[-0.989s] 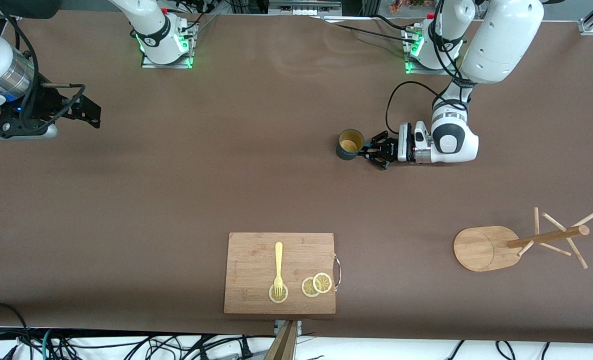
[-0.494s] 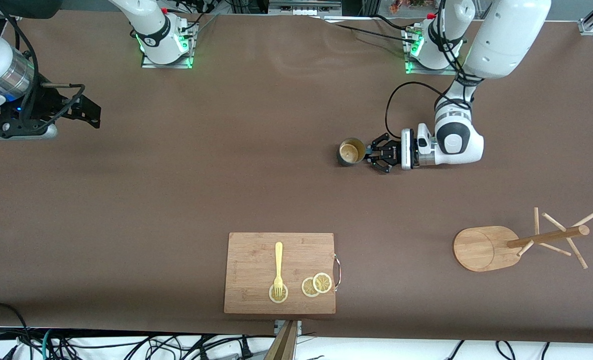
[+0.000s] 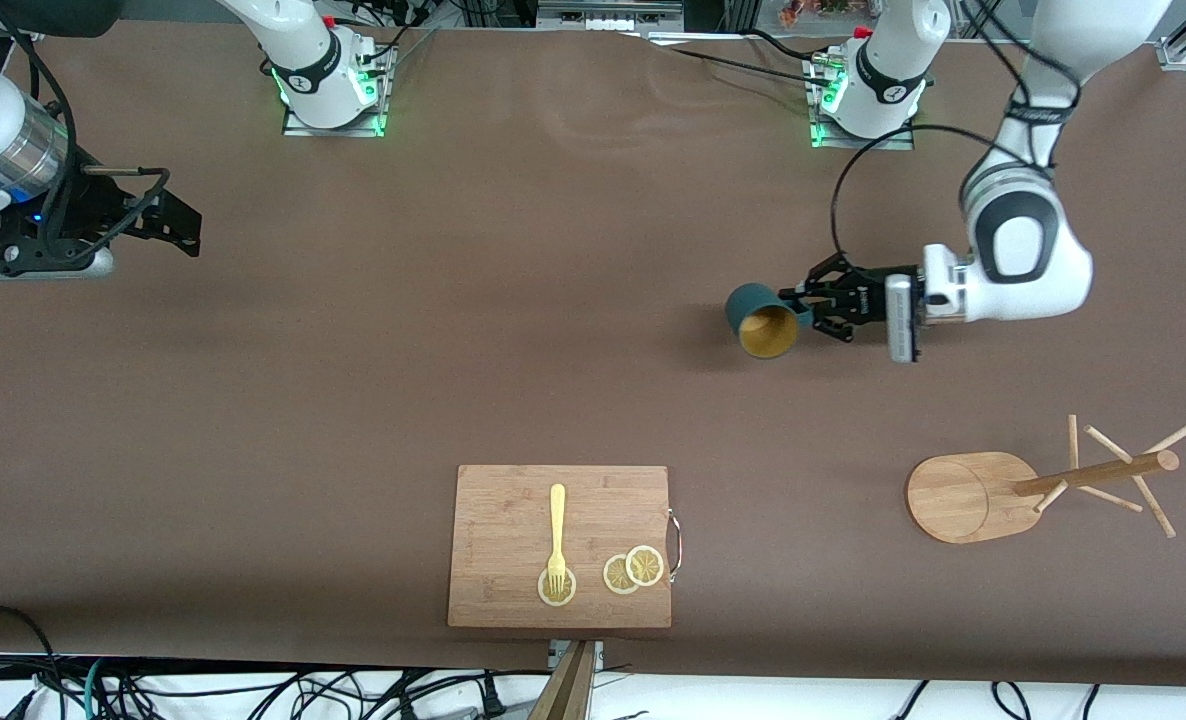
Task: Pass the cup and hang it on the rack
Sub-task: 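Grasp the mug handle with the left gripper and lift it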
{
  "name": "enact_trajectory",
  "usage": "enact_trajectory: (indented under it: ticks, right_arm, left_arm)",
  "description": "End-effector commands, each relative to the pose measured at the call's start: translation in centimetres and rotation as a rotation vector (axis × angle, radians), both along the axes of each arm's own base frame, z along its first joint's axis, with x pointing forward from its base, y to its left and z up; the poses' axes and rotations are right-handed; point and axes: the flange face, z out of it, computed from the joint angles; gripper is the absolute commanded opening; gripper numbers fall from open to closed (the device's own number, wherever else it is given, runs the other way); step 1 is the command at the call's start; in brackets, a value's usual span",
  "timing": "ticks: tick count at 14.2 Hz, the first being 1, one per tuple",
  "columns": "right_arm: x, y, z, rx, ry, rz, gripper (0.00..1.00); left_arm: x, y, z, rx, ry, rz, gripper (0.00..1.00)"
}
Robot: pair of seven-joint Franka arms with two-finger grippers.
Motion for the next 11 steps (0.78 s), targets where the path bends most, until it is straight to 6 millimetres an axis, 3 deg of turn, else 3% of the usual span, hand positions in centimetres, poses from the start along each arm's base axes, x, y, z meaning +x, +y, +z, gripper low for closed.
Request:
enact_trajectory:
  ticks: [1, 7, 11]
  right_arm:
    - [-0.1, 0.0, 0.7, 0.017, -0.009, 0.006, 1.0]
    - [-0.1, 0.0, 0.7, 0.017, -0.009, 0.006, 1.0]
    - [-0.1, 0.0, 0.7, 0.018, -0.009, 0.006, 1.0]
  left_arm:
    - [0.3, 3.8, 4.0, -0.003, 0.229, 0.106, 0.0]
    - [2.3, 13.3, 9.6, -0.154, 0.563, 0.339, 0.0]
    - [1.6, 18.1, 8.2, -0.345, 0.702, 0.417, 0.0]
